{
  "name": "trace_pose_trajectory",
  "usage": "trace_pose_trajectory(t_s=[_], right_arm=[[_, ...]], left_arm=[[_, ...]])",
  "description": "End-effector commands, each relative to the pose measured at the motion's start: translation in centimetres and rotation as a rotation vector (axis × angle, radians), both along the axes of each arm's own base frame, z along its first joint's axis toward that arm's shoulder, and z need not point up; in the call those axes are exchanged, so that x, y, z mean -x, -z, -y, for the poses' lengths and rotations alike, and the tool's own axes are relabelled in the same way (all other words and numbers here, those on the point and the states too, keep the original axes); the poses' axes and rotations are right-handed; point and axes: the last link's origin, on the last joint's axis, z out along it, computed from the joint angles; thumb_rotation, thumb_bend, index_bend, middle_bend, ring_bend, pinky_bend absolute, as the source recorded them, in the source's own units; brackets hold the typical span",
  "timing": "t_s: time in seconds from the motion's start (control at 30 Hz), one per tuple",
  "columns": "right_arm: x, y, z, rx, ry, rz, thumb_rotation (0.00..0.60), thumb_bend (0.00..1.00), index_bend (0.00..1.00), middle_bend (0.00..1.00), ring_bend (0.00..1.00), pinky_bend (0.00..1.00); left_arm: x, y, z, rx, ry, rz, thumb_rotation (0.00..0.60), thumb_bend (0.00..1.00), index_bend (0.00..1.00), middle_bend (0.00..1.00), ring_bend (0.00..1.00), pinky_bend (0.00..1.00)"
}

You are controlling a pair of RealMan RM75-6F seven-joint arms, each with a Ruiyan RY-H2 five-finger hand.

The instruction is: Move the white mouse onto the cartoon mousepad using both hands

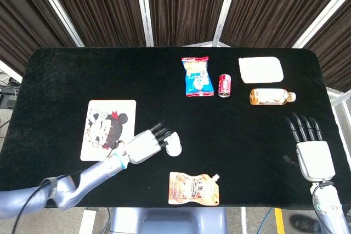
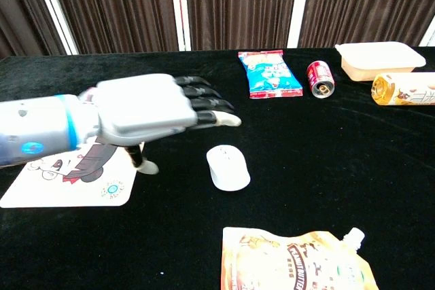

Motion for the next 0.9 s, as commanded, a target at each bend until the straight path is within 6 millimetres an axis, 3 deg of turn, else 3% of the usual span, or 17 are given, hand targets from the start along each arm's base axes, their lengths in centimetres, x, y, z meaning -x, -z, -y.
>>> trace_pose_trajectory(t_s=[0.03, 0.43, 0.53, 0.67, 0.77, 0.9], right_arm=[[0.0, -0.2, 0.0, 0.004, 0.006, -0.013, 0.600, 0.00, 0.00, 0.00, 0.00, 0.00], [0.7, -1.1, 0.5, 0.040, 0.033, 0.024, 0.600, 0.00, 0.00, 0.00, 0.00, 0.00], [0.8, -1.3, 0.6, 0.047, 0.041, 0.026, 0.600, 0.00, 0.00, 0.00, 0.00, 0.00], [1.0, -1.4, 0.7, 0.049, 0.058, 0.031, 0.600, 0.00, 0.00, 0.00, 0.00, 0.00], [1.1, -1.5, 0.8, 0.052, 0.059, 0.034, 0.600, 0.00, 0.00, 0.00, 0.00, 0.00], [1.2, -1.5, 0.8, 0.050, 0.061, 0.033, 0.600, 0.00, 0.00, 0.00, 0.00, 0.00]], left_arm=[[-1.7, 1.7, -1.0, -0.005, 0.031, -0.021, 0.600, 0.00, 0.00, 0.00, 0.00, 0.00], [-4.2, 6.3, -1.7, 0.033, 0.124, -0.135, 0.600, 0.01, 0.09, 0.01, 0.02, 0.00], [-4.5, 7.1, -1.8, 0.037, 0.135, -0.148, 0.600, 0.04, 0.17, 0.11, 0.12, 0.06], [-4.4, 7.9, -1.8, 0.047, 0.157, -0.163, 0.600, 0.10, 0.39, 0.33, 0.32, 0.26], [-4.3, 8.0, -1.6, 0.059, 0.186, -0.166, 0.600, 0.12, 0.56, 0.46, 0.43, 0.35], [-4.0, 7.4, -1.7, 0.045, 0.252, -0.182, 0.600, 0.12, 0.62, 0.50, 0.46, 0.38]])
